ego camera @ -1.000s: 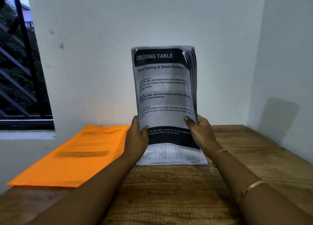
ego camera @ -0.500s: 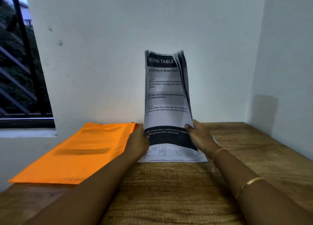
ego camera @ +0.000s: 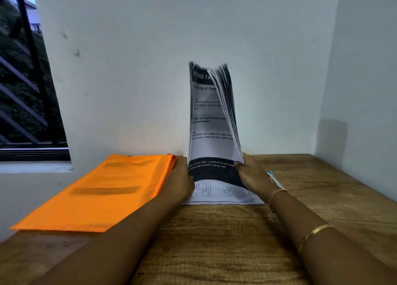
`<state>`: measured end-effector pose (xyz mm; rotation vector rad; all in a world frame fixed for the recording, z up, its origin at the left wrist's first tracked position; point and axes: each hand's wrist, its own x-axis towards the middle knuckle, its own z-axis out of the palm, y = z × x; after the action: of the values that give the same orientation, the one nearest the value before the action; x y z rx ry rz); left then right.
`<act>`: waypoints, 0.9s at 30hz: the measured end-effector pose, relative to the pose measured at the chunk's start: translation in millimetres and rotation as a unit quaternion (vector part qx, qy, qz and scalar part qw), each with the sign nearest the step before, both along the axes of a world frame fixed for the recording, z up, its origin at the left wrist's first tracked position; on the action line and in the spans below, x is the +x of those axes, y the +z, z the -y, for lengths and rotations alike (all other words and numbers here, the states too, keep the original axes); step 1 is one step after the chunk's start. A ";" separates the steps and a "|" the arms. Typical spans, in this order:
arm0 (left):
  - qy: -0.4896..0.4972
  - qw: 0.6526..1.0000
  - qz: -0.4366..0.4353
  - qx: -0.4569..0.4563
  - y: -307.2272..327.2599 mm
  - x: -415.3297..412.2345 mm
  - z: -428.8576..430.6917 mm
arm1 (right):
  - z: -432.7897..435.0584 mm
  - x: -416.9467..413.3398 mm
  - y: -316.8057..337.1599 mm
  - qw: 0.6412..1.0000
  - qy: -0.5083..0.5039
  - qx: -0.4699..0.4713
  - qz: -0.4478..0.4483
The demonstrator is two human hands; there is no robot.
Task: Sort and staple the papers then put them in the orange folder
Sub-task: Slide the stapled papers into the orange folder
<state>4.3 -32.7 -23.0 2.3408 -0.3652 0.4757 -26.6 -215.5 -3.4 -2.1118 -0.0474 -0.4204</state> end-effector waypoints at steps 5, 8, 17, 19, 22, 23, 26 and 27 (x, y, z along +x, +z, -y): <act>0.004 0.999 0.031 -0.036 6.5 -1.8 -0.3 | -0.4 -2.7 5.8 0.997 -0.027 0.030 0.060; 0.012 0.996 0.048 -0.079 10.5 -2.5 1.1 | -2.7 -4.1 10.0 0.992 -0.023 0.058 0.106; 0.004 1.000 -0.024 0.008 0.6 -3.7 -2.3 | 0.9 3.9 -4.6 0.999 -0.031 -0.027 0.016; -0.001 1.000 -0.023 -0.002 2.3 -2.6 -3.5 | 1.7 2.2 -1.2 0.999 -0.038 0.019 0.028; 0.002 1.000 -0.023 -0.013 6.4 2.5 -6.8 | 6.4 4.0 5.6 0.983 -0.042 0.174 0.045; 0.001 1.000 -0.022 -0.015 7.3 4.9 -7.4 | 8.0 4.1 7.4 0.973 -0.038 0.225 0.041; 0.010 1.000 -0.024 0.003 12.5 6.1 -8.3 | 12.1 3.8 12.0 0.954 -0.027 0.299 0.010; 0.012 0.999 -0.028 0.011 14.4 6.4 -9.5 | 13.0 3.8 12.9 0.952 -0.030 0.305 -0.003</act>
<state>10.7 -23.2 -8.6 2.3774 -0.3184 0.4189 -22.8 -228.5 9.5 -1.5050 0.1353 -0.4021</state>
